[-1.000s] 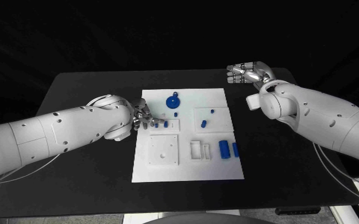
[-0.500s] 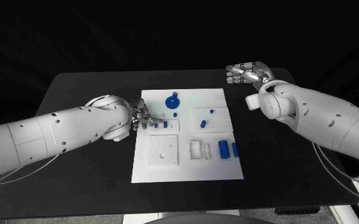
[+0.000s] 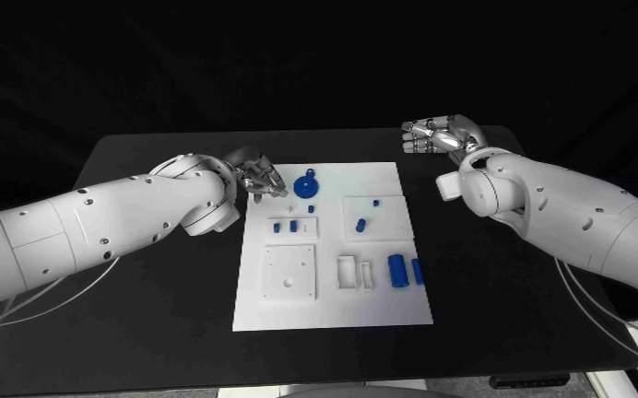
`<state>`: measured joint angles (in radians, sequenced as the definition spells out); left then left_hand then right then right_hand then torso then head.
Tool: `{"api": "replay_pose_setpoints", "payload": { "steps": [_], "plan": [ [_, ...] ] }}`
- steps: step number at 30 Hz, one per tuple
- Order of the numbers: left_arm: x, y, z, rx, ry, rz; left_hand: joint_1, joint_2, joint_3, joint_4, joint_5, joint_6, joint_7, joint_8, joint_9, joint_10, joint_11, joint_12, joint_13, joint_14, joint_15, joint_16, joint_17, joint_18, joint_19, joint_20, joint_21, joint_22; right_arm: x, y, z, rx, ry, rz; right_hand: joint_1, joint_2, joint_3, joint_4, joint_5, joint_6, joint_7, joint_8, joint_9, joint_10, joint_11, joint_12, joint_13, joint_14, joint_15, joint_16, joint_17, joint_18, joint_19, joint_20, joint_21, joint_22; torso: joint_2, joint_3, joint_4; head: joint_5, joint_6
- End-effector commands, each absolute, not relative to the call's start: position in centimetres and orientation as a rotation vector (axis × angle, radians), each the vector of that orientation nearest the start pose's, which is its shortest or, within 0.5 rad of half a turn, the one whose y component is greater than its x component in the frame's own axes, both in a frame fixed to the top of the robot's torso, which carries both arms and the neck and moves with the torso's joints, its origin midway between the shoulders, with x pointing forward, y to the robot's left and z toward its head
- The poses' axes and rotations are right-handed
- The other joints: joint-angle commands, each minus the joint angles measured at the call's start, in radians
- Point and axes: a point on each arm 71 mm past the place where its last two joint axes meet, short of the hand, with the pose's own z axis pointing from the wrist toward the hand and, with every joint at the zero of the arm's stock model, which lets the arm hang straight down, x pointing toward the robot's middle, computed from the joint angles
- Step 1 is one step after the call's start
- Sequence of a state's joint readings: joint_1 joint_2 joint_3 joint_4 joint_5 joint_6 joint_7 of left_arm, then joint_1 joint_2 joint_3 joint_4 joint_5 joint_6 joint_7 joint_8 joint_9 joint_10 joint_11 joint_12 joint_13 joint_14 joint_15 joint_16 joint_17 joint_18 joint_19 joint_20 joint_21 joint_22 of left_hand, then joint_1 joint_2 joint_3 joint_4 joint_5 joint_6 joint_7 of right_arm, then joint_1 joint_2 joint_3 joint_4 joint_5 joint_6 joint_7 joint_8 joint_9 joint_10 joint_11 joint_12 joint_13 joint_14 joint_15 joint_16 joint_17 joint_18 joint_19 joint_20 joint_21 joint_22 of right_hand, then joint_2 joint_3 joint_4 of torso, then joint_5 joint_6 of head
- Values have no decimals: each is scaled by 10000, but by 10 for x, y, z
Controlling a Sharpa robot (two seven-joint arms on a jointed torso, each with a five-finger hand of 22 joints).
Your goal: Assemble the parts on the task board
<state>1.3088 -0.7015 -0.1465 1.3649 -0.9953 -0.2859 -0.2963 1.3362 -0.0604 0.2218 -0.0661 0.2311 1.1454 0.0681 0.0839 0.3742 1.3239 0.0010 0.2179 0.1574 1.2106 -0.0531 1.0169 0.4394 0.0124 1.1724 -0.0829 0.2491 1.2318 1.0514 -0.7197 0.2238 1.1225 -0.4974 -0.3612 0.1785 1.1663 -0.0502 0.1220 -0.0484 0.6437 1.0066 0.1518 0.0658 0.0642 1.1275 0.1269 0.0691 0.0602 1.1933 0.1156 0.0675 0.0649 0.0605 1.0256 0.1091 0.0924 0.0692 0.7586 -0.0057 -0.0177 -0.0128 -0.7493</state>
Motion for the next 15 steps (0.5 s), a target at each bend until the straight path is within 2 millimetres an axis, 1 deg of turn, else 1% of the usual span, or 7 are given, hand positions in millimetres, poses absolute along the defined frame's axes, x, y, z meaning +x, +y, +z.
{"api": "replay_pose_setpoints", "payload": {
  "steps": [1, 3, 4, 5, 8, 10, 15],
  "plan": [
    [527, 179, -174, -3091, 17261, -8013, 403, 15, 147, -525, 35, -40, 189, -141, -714, -54, 165, -633, -696, -184, 86, -363, -243, 181, -16, 98, -36, 153, 553, -281, -202, 9483, 14041, 10781, -89, -1, 41, 13, 36, -53, 31, -35, -4, -65, 21, -30, -13, -78, -15, -50, -15, 123, -73, 31, -28, -16, 4, 7, -1, 3, 34],
    [529, 173, -170, -2635, 17061, -8160, 593, 107, 166, -839, 17, 143, 204, -182, -1326, -2, 224, -1016, -941, -199, 141, -760, -491, 308, -238, 186, 23, 525, 553, -281, -202, 9483, 14043, 10786, -89, -1, 41, 13, 36, -53, 31, -35, -4, -65, 21, -30, -13, -78, -15, -50, -15, 123, -73, 31, -28, -16, 5, 10, 0, 3, 54],
    [529, 169, -168, -2354, 16980, -8192, 668, 194, 29, -1069, -103, 292, 263, -192, -1882, 67, 275, -1347, -928, -125, 223, -1188, -744, 391, -497, 292, 49, 926, 554, -280, -202, 9484, 14045, 10790, -89, -1, 41, 13, 36, -53, 31, -35, -4, -65, 21, -30, -13, -78, -15, -50, -15, 123, -73, 31, -28, -16, 5, 10, 0, 3, 54],
    [530, 166, -167, -2040, 16910, -8196, 771, 231, 62, -1163, -123, 254, 236, -187, -1983, -33, 349, -1464, -950, -231, 226, -1333, -805, 439, -455, 267, 80, 973, 554, -280, -202, 9484, 14047, 10794, -89, -1, 41, 13, 36, -53, 31, -35, -4, -65, 21, -30, -13, -78, -15, -50, -15, 123, -73, 31, -28, -16, 6, 8, 2, 5, 70],
    [530, 153, -163, -868, 16660, -8065, 896, 229, -34, -1451, -177, 304, 258, -168, -2367, -29, 404, -1530, -953, -113, 247, -1604, -914, 524, -530, 311, 245, 1018, 554, -279, -203, 9483, 14053, 10805, -89, -1, 41, 13, 36, -53, 31, -35, -4, -65, 21, -30, -13, -78, -15, -50, -15, 123, -73, 31, -28, -16, 2, 1, -3, 3, 94],
    [530, 145, -162, -92, 16514, -7915, 907, 210, -59, -1511, -226, 285, 163, -175, -2445, -114, 414, -1554, -961, -77, 241, -1607, -902, 540, -540, 307, 317, 1017, 554, -279, -203, 9483, 14057, 10811, -89, -1, 41, 13, 36, -53, 31, -35, -4, -65, 21, -30, -13, -78, -15, -50, -15, 123, -73, 31, -28, -16, 1, 6, -1, -5, 96],
    [532, 126, -161, 1520, 16233, -7479, 860, 177, 37, -1666, -282, 126, 139, -204, -2693, -452, 519, -1567, -968, -3, 264, -1460, -775, 610, -556, 329, 617, 1017, 554, -278, -203, 9477, 14070, 10842, -89, -1, 41, 13, 36, -53, 31, -35, -4, -65, 21, -30, -13, -78, -15, -50, -15, 123, -73, 31, -28, -16, 11, 24, -13, -12, 136]
  ]
}}
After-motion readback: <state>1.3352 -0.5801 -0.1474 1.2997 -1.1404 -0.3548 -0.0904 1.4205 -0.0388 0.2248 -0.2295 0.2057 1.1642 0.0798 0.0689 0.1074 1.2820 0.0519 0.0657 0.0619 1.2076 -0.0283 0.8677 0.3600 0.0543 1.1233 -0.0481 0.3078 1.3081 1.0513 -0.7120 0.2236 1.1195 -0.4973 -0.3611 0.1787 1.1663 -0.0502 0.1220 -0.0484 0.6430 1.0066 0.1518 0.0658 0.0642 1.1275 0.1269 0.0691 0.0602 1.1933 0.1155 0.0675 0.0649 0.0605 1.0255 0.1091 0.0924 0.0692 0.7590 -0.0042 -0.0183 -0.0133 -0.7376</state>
